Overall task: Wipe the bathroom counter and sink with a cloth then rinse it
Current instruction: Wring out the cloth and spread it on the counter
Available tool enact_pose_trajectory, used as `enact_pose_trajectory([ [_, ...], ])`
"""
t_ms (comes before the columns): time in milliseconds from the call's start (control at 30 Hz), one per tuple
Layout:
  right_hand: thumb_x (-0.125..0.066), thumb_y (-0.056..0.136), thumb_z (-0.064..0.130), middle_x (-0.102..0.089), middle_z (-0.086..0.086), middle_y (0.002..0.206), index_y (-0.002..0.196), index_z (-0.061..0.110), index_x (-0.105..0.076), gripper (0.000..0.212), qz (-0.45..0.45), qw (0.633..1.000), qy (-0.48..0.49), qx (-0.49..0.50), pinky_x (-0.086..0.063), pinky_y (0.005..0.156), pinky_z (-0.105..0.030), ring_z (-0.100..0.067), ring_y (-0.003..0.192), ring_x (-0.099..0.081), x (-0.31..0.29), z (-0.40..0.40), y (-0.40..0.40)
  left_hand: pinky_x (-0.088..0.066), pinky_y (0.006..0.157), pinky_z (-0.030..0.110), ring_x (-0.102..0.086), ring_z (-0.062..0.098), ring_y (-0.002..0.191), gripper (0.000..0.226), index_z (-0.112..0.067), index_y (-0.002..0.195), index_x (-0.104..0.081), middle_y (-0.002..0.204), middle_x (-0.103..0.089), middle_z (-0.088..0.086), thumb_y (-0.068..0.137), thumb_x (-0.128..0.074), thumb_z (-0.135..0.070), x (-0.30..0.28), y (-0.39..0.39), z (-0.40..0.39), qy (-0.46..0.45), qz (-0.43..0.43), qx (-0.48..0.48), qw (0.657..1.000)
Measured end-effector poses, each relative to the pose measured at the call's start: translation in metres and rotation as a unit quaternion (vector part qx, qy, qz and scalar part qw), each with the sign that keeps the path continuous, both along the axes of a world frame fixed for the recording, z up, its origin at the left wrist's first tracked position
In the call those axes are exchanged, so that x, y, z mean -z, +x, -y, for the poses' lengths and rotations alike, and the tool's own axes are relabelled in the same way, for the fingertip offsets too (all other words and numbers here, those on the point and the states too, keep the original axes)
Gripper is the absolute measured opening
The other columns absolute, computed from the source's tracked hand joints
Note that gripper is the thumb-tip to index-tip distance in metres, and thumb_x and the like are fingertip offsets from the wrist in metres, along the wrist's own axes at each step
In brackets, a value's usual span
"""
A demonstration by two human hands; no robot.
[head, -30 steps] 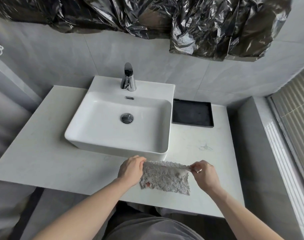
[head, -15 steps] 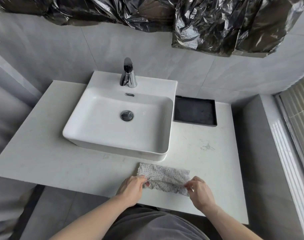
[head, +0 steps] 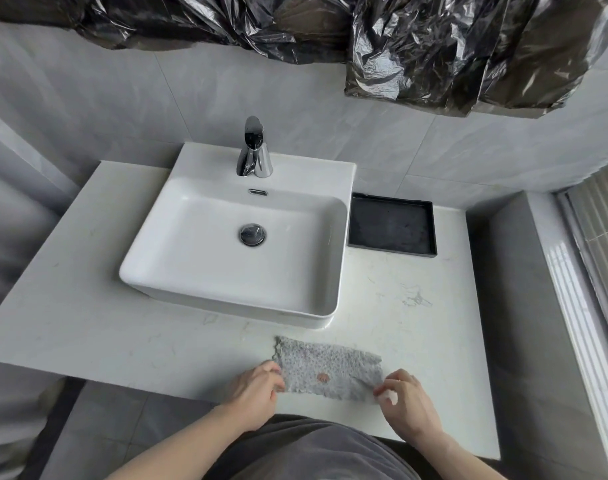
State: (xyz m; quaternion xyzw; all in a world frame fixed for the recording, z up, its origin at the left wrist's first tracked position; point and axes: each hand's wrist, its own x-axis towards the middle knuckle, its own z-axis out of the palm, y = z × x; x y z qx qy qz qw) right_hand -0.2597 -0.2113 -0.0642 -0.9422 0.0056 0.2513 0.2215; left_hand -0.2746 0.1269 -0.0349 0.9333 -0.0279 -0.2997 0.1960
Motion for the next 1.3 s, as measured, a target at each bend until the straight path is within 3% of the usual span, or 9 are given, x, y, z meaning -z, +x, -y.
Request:
enact_pose_trajectory([
  [100, -0.071, 0.086, 0.024, -0.059, 0.023, 0.104, 0.086, 0.045, -0.068, 0.021, 0.034, 0.996, 0.05, 0.073, -0.048, 0.077, -0.022, -0.007, 0.096, -0.061, -0.007, -0.01, 0.009, -0.047, 0.092, 0.029, -0.059, 0.008, 0.113, 0.037, -0.032, 0.118, -0.071, 0.132, -0.051, -0.021, 0.094, -0.045, -0.021, -0.012, 0.017, 0.013, -0.004, 0.05, -0.013, 0.999],
  [200, -0.069, 0.091, 0.033, -0.058, 0.012, 0.126, 0.133, 0.033, -0.06, 0.044, 0.031, 0.992, 0.042, 0.111, -0.054, 0.087, -0.032, -0.014, 0.106, -0.063, -0.004, -0.018, 0.023, -0.044, 0.105, 0.034, -0.046, 0.01, 0.133, 0.042, -0.033, 0.132, -0.063, 0.143, -0.043, -0.017, 0.096, -0.045, -0.021, -0.011, 0.033, 0.028, -0.028, 0.021, 0.046, 0.998],
  [267, -0.066, 0.093, 0.041, -0.058, 0.006, 0.131, 0.148, 0.027, -0.048, 0.06, -0.006, 0.993, 0.024, 0.117, -0.052, 0.095, -0.034, -0.018, 0.113, -0.062, 0.002, -0.021, 0.031, -0.037, 0.115, 0.039, -0.036, 0.015, 0.144, 0.048, -0.032, 0.14, -0.057, 0.154, -0.035, -0.012, 0.095, -0.045, -0.018, -0.01, 0.041, 0.038, -0.02, -0.041, 0.084, 0.995],
  [400, -0.063, 0.091, 0.038, -0.06, 0.006, 0.102, 0.13, 0.027, -0.056, 0.042, -0.062, 0.991, -0.015, 0.119, -0.05, 0.086, -0.031, -0.021, 0.105, -0.062, 0.002, -0.03, 0.045, -0.034, 0.117, 0.041, -0.032, 0.022, 0.147, 0.053, -0.03, 0.145, -0.052, 0.159, -0.027, -0.007, 0.095, -0.046, -0.014, -0.009, 0.05, 0.051, 0.011, -0.111, 0.107, 0.988],
  [500, -0.06, 0.087, 0.035, -0.055, 0.005, 0.103, 0.105, 0.028, -0.064, 0.019, -0.095, 0.987, -0.038, 0.126, -0.052, 0.085, -0.034, -0.02, 0.097, -0.062, -0.003, -0.032, 0.05, -0.033, 0.119, 0.04, -0.036, 0.017, 0.144, 0.052, -0.03, 0.143, -0.054, 0.154, -0.034, -0.01, 0.094, -0.047, -0.015, -0.007, 0.049, 0.047, -0.032, -0.105, 0.058, 0.992],
  [633, -0.065, 0.083, 0.029, -0.067, 0.003, 0.087, 0.084, 0.021, -0.062, 0.009, -0.058, 0.978, 0.06, 0.193, -0.051, 0.07, -0.035, -0.018, 0.078, -0.063, -0.017, -0.032, 0.049, -0.041, 0.109, 0.031, -0.05, 0.008, 0.127, 0.037, -0.036, 0.121, -0.063, 0.136, -0.047, -0.02, 0.088, -0.05, -0.024, -0.007, 0.042, 0.031, -0.044, -0.061, -0.015, 0.997],
  [800, -0.066, 0.081, 0.023, -0.072, -0.001, 0.085, 0.086, 0.016, -0.065, 0.008, -0.068, 0.961, 0.145, 0.226, -0.05, 0.062, -0.029, -0.016, 0.072, -0.064, -0.038, -0.04, 0.05, -0.051, 0.09, 0.024, -0.063, 0.001, 0.089, 0.022, -0.049, 0.081, -0.058, 0.107, -0.059, -0.021, 0.082, -0.052, -0.028, -0.008, 0.03, 0.008, -0.054, -0.051, -0.103, 0.992],
  [1067, -0.065, 0.084, 0.033, -0.074, 0.005, 0.087, 0.089, 0.022, -0.065, 0.012, -0.097, 0.963, 0.165, 0.189, -0.056, 0.07, -0.033, -0.015, 0.082, -0.07, -0.048, -0.107, 0.058, -0.051, 0.079, 0.018, -0.064, 0.001, 0.081, 0.023, -0.038, 0.098, -0.071, 0.088, -0.063, -0.016, 0.087, -0.056, -0.024, -0.024, 0.021, -0.006, -0.101, -0.048, -0.181, 0.977],
  [1300, -0.068, 0.081, 0.036, -0.077, 0.003, 0.089, 0.091, 0.023, -0.068, 0.017, -0.154, 0.951, 0.202, 0.176, -0.063, 0.072, -0.039, -0.018, 0.075, -0.077, -0.029, -0.17, 0.061, -0.05, 0.081, 0.017, -0.064, 0.004, 0.084, 0.028, -0.051, 0.081, -0.057, 0.094, -0.067, -0.013, 0.087, -0.059, -0.024, -0.035, 0.014, -0.013, -0.1, -0.048, -0.192, 0.975],
])
